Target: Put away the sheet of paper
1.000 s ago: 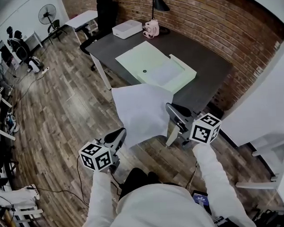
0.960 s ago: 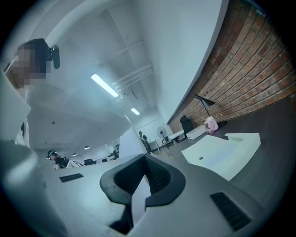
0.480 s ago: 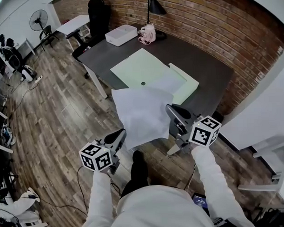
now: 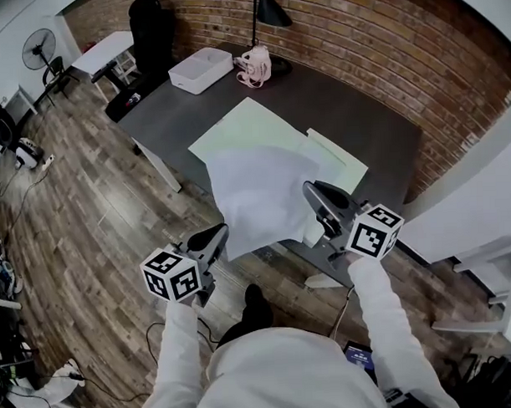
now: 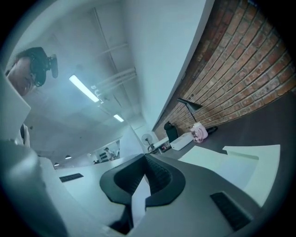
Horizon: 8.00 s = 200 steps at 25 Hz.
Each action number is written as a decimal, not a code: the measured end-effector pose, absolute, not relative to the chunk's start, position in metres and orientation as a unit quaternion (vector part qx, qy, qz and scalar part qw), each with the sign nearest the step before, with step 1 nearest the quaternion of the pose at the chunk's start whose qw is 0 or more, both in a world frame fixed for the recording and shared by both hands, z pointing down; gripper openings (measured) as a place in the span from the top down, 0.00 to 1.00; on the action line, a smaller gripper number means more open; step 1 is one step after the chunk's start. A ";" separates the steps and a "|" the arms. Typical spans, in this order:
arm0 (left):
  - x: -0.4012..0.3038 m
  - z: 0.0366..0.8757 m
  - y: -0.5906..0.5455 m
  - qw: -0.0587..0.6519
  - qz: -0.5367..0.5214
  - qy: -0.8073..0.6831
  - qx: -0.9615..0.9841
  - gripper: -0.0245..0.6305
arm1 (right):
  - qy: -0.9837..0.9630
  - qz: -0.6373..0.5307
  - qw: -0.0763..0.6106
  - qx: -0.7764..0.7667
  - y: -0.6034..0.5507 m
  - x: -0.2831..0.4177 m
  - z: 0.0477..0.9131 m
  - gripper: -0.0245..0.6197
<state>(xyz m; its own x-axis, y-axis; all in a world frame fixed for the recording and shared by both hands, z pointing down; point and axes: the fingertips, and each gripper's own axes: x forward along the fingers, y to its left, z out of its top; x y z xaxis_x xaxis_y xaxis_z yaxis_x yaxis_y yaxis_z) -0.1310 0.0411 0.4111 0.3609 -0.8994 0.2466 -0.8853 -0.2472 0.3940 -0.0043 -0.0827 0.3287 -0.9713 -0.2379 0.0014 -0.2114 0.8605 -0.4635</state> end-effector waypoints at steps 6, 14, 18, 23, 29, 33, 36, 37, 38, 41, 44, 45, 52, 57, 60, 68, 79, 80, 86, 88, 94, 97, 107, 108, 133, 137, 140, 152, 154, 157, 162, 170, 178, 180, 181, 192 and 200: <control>-0.162 0.409 -0.010 0.236 -0.014 -0.530 0.815 0.94 | 0.960 -0.231 0.034 -0.152 -0.121 -0.027 0.323 0.92; -0.187 0.399 -0.062 0.221 -0.017 -0.485 0.846 0.94 | 0.952 -0.227 0.051 -0.199 -0.154 -0.037 0.310 0.92; -0.190 0.393 -0.084 0.212 -0.014 -0.468 0.858 0.94 | 0.947 -0.224 0.059 -0.222 -0.167 -0.034 0.305 0.92; -0.187 0.386 -0.105 0.204 -0.012 -0.454 0.867 0.94 | 0.944 -0.221 0.073 -0.235 -0.177 -0.028 0.297 0.92; -0.183 0.384 -0.132 0.198 0.001 -0.436 0.878 0.94 | 0.938 -0.221 0.083 -0.254 -0.192 -0.018 0.297 0.92; -0.176 0.388 -0.152 0.206 0.006 -0.420 0.884 0.94 | 0.931 -0.227 0.087 -0.271 -0.204 -0.004 0.304 0.92; -0.166 0.393 -0.166 0.210 0.016 -0.403 0.891 0.94 | 0.926 -0.234 0.089 -0.282 -0.214 0.008 0.310 0.92; -0.162 0.395 -0.170 0.211 0.019 -0.396 0.893 0.94 | 0.924 -0.237 0.088 -0.285 -0.217 0.012 0.313 0.92; -0.158 0.397 -0.174 0.213 0.023 -0.389 0.896 0.94 | 0.923 -0.240 0.087 -0.289 -0.219 0.016 0.316 0.92; -0.149 0.406 -0.185 0.222 0.033 -0.369 0.902 0.94 | 0.916 -0.252 0.086 -0.300 -0.226 0.027 0.325 0.92; -0.143 0.414 -0.195 0.231 0.044 -0.351 0.906 0.94 | 0.909 -0.267 0.085 -0.308 -0.232 0.035 0.334 0.92; -0.141 0.417 -0.197 0.234 0.049 -0.345 0.908 0.94 | 0.907 -0.272 0.084 -0.310 -0.234 0.037 0.338 0.92; -0.135 0.436 -0.205 0.261 0.078 -0.313 0.910 0.94 | 0.884 -0.334 0.089 -0.315 -0.238 0.044 0.370 0.92; -0.135 0.453 -0.205 0.280 0.105 -0.293 0.908 0.94 | 0.880 -0.346 0.057 -0.321 -0.243 0.045 0.390 0.92; -0.135 0.464 -0.208 0.290 0.114 -0.292 0.904 0.94 | 0.880 -0.343 0.035 -0.325 -0.245 0.043 0.400 0.92; -0.129 0.492 -0.210 0.312 0.146 -0.284 0.895 0.94 | 0.869 -0.366 -0.005 -0.332 -0.246 0.037 0.425 0.92; -0.118 0.521 -0.197 0.346 0.189 -0.262 0.881 0.94 | 0.853 -0.383 -0.084 -0.345 -0.236 0.039 0.465 0.92; -0.117 0.523 -0.196 0.349 0.191 -0.261 0.880 0.94 | 0.852 -0.380 -0.093 -0.349 -0.236 0.040 0.468 0.92; -0.113 0.534 -0.195 0.358 0.204 -0.265 0.872 0.94 | 0.834 -0.372 -0.146 -0.379 -0.237 0.053 0.488 0.92; -0.113 0.535 -0.197 0.360 0.205 -0.270 0.870 0.94 | 0.829 -0.361 -0.162 -0.395 -0.240 0.059 0.492 0.92; -0.110 0.537 -0.201 0.357 0.207 -0.286 0.865 0.94 | 0.823 -0.288 -0.194 -0.449 -0.257 0.084 0.487 0.91; -0.108 0.539 -0.202 0.355 0.209 -0.294 0.862 0.94 | 0.821 -0.251 -0.184 -0.479 -0.272 0.092 0.471 0.90; -0.102 0.543 -0.201 0.354 0.210 -0.315 0.855 0.94 | 0.847 -0.218 -0.183 -0.449 -0.312 0.017 0.462 0.90; -0.103 0.543 -0.201 0.353 0.212 -0.315 0.855 0.94 | 0.847 -0.220 -0.188 -0.446 -0.316 0.008 0.466 0.88; -0.103 0.565 -0.218 0.368 0.271 -0.306 0.835 0.94 | 0.761 -0.323 -0.286 -0.485 -0.341 -0.003 0.567 0.71; -0.101 0.568 -0.218 0.369 0.272 -0.302 0.836 0.94 | 0.751 -0.335 -0.291 -0.489 -0.341 -0.002 0.575 0.69; -0.102 0.569 -0.219 0.371 0.271 -0.302 0.835 0.94 | 0.746 -0.345 -0.285 -0.493 -0.343 -0.001 0.580 0.68; -0.100 0.569 -0.217 0.376 0.264 -0.298 0.836 0.94 | 0.804 -0.323 -0.230 -0.443 -0.331 -0.025 0.535 0.69; -0.098 0.568 -0.217 0.376 0.266 -0.297 0.837 0.94 | 0.824 -0.307 -0.220 -0.423 -0.321 -0.034 0.520 0.70; -0.095 0.568 -0.215 0.374 0.267 -0.295 0.838 0.94 | 0.844 -0.278 -0.205 -0.411 -0.307 -0.040 0.499 0.72; -0.091 0.568 -0.212 0.378 0.266 -0.295 0.836 0.94 | 0.860 -0.261 -0.168 -0.405 -0.283 -0.043 0.470 0.75; -0.080 0.569 -0.208 0.376 0.276 -0.291 0.835 0.94 | 0.863 -0.252 -0.143 -0.413 -0.248 -0.019 0.450 0.79; -0.066 0.568 -0.204 0.359 0.290 -0.285 0.840 0.94 | 0.853 -0.259 -0.129 -0.435 -0.226 0.009 0.445 0.81; -0.064 0.567 -0.203 0.354 0.290 -0.284 0.842 0.93 | 0.853 -0.258 -0.124 -0.435 -0.222 0.011 0.443 0.81; -0.062 0.566 -0.203 0.350 0.289 -0.284 0.844 0.93 | 0.854 -0.258 -0.122 -0.435 -0.220 0.012 0.441 0.81; -0.068 0.544 -0.206 0.291 0.261 -0.346 0.853 0.80 | 0.860 -0.239 -0.113 -0.436 -0.200 0.016 0.427 0.82; -0.083 0.500 -0.205 0.228 0.214 -0.413 0.856 0.89 | 0.865 -0.227 -0.109 -0.434 -0.184 0.018 0.422 0.83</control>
